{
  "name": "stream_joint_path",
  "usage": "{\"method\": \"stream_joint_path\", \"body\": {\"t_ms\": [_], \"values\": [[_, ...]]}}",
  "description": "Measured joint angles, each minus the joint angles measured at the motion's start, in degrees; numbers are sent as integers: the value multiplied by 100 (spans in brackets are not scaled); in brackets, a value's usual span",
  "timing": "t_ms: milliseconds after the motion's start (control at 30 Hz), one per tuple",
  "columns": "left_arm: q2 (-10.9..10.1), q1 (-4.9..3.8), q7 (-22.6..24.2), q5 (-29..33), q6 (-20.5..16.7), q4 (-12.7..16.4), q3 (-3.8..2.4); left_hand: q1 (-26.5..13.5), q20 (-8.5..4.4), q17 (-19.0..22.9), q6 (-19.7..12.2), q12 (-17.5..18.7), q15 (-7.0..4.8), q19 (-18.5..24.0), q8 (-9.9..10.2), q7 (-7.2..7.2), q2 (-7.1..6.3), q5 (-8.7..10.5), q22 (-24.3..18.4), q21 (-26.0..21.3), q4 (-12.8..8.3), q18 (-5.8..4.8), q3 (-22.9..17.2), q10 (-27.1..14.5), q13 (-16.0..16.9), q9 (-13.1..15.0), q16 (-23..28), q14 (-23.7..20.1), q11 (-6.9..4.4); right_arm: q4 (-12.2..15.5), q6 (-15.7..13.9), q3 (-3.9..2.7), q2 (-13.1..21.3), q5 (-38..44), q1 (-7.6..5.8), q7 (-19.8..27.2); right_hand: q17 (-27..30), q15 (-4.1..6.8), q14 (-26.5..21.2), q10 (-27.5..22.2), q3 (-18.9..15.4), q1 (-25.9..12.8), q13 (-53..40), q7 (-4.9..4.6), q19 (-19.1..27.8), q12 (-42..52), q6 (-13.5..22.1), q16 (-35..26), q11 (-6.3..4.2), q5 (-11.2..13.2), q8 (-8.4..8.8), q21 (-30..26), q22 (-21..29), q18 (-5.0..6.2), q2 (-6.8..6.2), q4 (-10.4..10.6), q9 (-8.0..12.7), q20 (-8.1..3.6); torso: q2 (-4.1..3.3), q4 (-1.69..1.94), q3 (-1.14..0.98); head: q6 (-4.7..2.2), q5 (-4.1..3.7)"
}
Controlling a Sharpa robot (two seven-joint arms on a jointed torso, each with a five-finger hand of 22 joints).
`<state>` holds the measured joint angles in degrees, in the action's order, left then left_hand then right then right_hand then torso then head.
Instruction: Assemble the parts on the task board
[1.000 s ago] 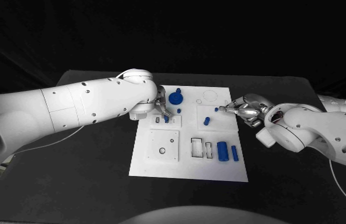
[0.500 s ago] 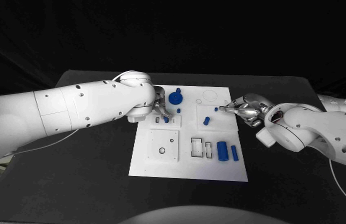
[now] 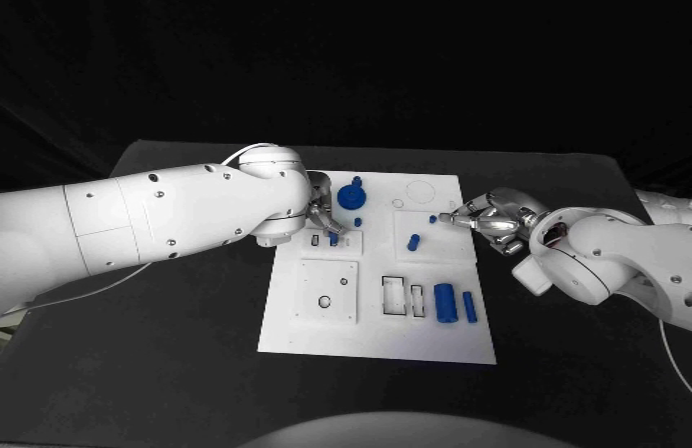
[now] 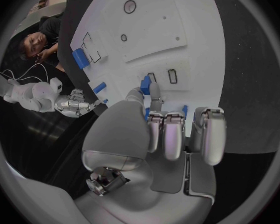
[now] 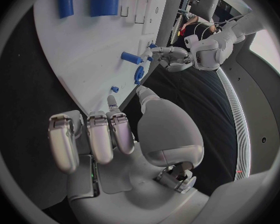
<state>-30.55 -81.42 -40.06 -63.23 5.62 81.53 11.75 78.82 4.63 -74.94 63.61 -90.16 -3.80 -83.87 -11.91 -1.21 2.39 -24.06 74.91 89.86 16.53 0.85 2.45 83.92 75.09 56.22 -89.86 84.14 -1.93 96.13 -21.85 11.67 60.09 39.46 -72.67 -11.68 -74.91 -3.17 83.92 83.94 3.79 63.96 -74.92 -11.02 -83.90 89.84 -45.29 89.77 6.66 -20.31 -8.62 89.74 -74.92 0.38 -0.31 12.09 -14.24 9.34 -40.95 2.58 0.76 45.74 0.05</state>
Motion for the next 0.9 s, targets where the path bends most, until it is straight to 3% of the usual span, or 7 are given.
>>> {"method": "stream_joint_path", "body": {"t_ms": [900], "values": [[-143,3,0,-351,-341,365,1,-30,-21,1,-4,-4,0,-21,-13,-5,68,-38,0,0,23,0,-120,12,-2,1,0,0,-12,-6,0,1,1,2,11,3,1,0,0,0,1,-23,1,0,0,0,0,0,0,0,0,0,1,0,23,-1,0,0,-3,0,-1,34,31]]}}
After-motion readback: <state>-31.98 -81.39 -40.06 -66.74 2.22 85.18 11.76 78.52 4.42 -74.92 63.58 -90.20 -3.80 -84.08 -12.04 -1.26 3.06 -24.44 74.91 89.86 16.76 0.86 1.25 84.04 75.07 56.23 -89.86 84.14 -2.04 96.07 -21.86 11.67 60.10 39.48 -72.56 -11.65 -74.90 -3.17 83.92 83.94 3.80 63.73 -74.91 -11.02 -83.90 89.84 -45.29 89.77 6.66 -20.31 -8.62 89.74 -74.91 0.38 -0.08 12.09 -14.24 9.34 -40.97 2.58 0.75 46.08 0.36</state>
